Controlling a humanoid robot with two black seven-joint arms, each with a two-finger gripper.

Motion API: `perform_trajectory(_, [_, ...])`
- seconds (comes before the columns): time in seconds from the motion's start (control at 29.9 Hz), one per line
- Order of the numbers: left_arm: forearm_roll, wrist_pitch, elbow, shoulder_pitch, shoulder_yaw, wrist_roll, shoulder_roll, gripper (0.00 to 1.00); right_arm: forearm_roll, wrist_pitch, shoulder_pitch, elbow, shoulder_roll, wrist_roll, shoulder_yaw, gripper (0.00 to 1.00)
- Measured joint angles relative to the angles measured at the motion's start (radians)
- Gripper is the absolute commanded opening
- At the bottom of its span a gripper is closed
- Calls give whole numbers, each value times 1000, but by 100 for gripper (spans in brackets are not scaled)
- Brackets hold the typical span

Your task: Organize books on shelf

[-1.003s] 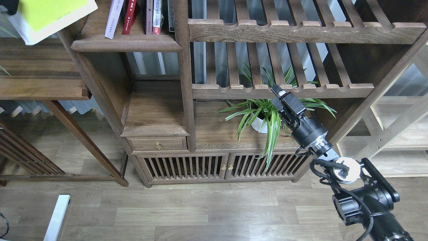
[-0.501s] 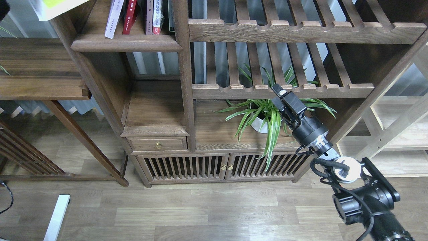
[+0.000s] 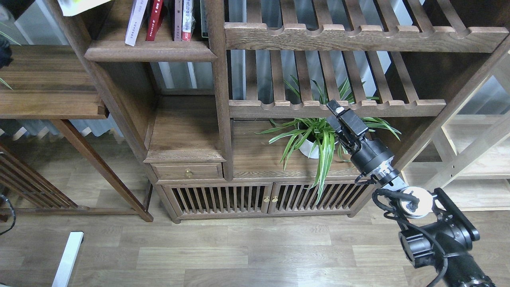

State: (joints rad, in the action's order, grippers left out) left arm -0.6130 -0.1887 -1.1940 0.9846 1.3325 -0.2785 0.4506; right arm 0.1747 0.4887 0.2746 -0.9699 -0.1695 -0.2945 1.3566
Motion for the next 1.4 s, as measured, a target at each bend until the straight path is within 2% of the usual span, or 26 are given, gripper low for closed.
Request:
perform_trajectory(0.2, [2, 70, 45, 59, -86, 43, -14, 4, 0, 0, -2, -2, 1, 0, 2, 90])
perform_trajectory(0.4, [2, 131, 48, 64, -117, 56, -18, 5, 0, 0, -6, -3, 2, 0, -4, 90])
perform_trajectory(0.57, [1, 185, 58, 71, -140, 95, -28, 7, 2, 0, -11, -3, 2, 0, -5, 90])
perform_trajectory(0.9, [1, 270, 94, 92, -207, 133, -50, 9, 2, 0, -30, -6, 1, 0, 1, 90])
perform_trajectory(1.24, [1, 281, 213, 176, -263, 177, -98, 9, 2, 0, -56, -9, 1, 0, 5, 90])
perform_trajectory(1.4, [1, 281, 277, 230, -299, 190, -122, 13, 3, 0, -58, -15, -1, 0, 9, 90])
